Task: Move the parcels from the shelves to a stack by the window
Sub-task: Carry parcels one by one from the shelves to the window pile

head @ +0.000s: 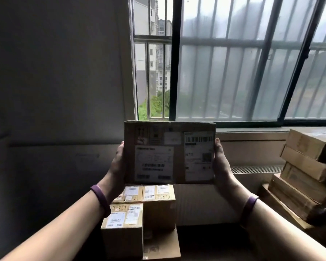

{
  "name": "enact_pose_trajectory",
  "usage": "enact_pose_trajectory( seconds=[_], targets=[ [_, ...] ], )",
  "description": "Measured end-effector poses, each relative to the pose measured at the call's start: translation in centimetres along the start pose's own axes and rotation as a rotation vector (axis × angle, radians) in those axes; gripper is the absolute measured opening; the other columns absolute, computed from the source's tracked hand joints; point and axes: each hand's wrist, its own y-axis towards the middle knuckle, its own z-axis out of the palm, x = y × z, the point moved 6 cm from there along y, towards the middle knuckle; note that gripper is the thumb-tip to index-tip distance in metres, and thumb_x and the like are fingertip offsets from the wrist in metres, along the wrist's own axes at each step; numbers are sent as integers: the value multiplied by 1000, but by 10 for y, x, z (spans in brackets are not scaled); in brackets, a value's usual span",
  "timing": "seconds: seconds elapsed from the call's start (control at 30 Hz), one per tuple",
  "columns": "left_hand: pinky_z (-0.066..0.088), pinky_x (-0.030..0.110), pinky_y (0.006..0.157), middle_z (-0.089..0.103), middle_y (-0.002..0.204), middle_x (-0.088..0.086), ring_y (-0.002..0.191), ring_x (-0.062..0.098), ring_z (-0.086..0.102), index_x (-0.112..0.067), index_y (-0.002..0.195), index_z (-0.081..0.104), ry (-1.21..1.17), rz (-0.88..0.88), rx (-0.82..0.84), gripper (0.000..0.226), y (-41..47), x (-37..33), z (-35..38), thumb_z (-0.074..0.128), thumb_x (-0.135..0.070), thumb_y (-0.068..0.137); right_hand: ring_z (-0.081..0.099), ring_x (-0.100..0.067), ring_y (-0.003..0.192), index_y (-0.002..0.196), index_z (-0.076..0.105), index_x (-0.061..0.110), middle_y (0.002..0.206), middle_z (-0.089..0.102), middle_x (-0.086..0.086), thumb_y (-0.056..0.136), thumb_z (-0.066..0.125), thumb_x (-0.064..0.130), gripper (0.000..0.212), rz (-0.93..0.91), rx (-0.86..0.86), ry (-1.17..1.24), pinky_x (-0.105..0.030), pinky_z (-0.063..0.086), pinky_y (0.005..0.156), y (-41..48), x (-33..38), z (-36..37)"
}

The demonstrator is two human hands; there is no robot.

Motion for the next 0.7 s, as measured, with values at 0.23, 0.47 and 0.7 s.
enact_pose_trajectory(
  seconds=[0.23,0.47,0.7],
  targets=[
    [45,62,101,62,127,25,120,42,58,-7,129,58,6,-138,-49,64,112,50,-38,29,-55,99,71,-22,90,111,65,18,97,76,-6,103,18,58,63,21,-15,-9,-44,52,91,94,-15,14],
    [39,57,108,59,132,26,121,39,57,-2,134,55,-97,-243,-69,68,223,85,-71,29,-55,100,75,-19,80,107,67,20,89,78,-4,101,18,62,65,44,-46,-58,-46,53,86,195,-36,31],
    [50,48,100,69,120,19,113,33,64,-7,127,64,-24,-329,-117,69,275,116,-85,27,-58,99,73,-25,97,109,69,21,108,76,-9,99,20,66,67,108,-93,-124,-51,53,92,260,-55,27]
  ],
)
